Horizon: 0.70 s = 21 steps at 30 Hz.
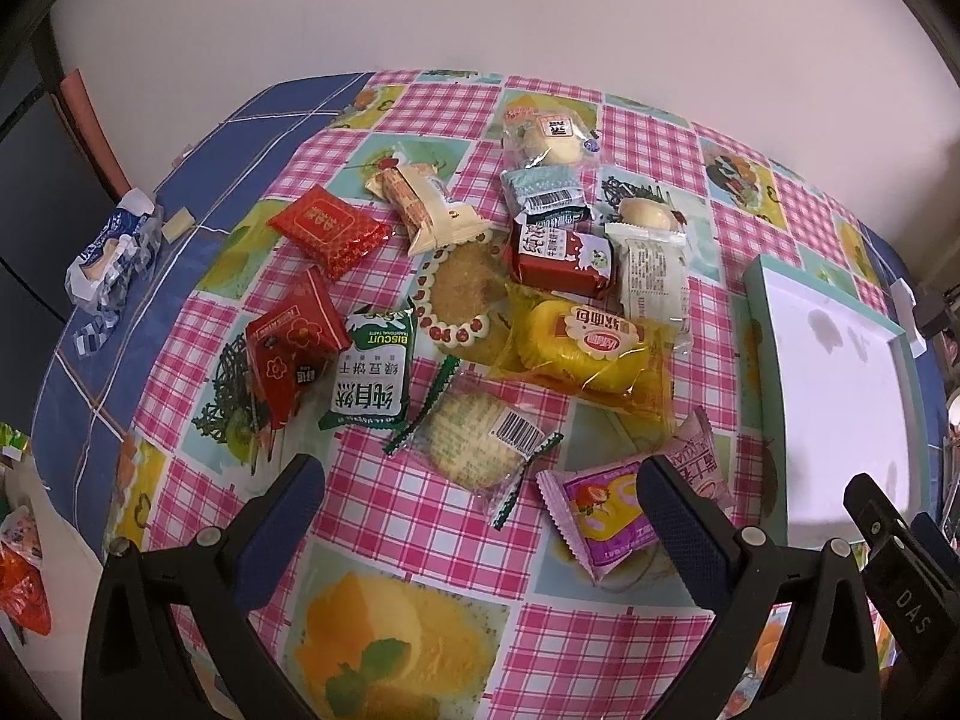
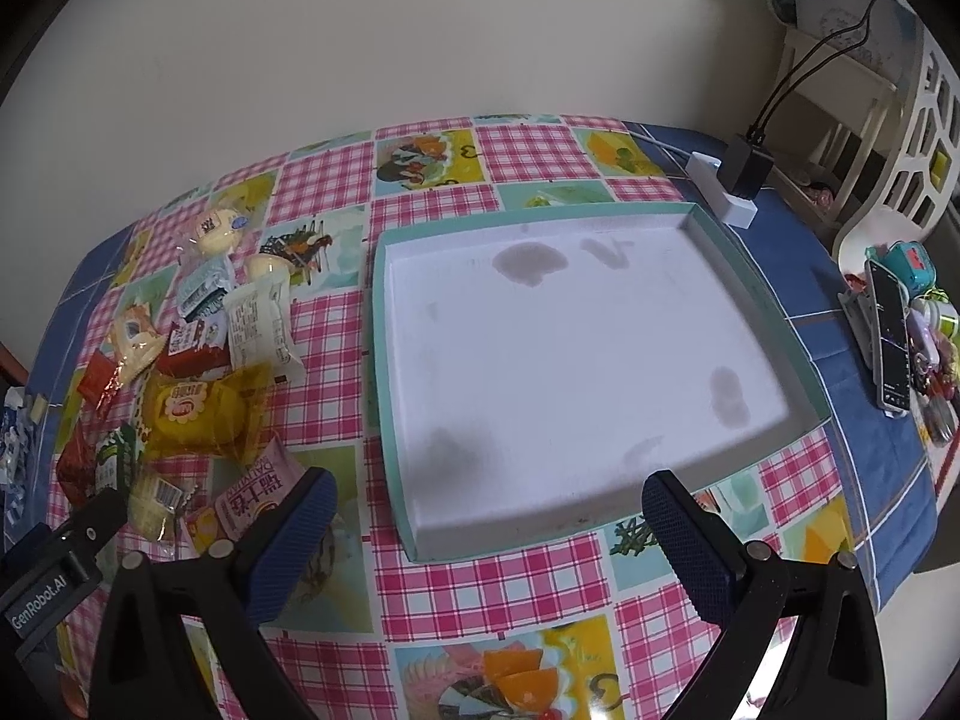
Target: Organize snacks
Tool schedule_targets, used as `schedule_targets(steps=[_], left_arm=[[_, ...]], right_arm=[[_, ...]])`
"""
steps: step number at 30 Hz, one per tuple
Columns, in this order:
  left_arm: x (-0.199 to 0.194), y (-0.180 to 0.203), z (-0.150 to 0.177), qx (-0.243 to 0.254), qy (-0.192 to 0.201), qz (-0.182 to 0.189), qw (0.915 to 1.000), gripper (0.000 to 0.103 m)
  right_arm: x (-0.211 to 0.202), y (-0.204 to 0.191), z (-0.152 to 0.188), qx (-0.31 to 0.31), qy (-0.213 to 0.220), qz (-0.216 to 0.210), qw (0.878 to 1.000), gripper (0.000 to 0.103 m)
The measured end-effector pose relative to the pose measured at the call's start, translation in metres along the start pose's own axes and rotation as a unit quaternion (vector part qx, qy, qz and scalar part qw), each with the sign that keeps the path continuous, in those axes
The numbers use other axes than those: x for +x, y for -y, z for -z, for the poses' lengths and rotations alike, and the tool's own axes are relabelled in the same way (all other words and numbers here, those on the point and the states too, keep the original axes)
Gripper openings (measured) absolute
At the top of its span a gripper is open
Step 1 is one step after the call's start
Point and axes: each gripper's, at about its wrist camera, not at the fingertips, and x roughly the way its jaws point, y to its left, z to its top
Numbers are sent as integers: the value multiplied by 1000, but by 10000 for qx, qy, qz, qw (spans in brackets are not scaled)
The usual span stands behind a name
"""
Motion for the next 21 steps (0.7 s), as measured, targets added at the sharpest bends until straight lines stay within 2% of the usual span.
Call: schedule_targets(steps=[21], left_arm=[[4,-2,1,-19,-94,1,10000,103]], right_arm=[[7,-7,2,-114,-141,-17,9998,103]])
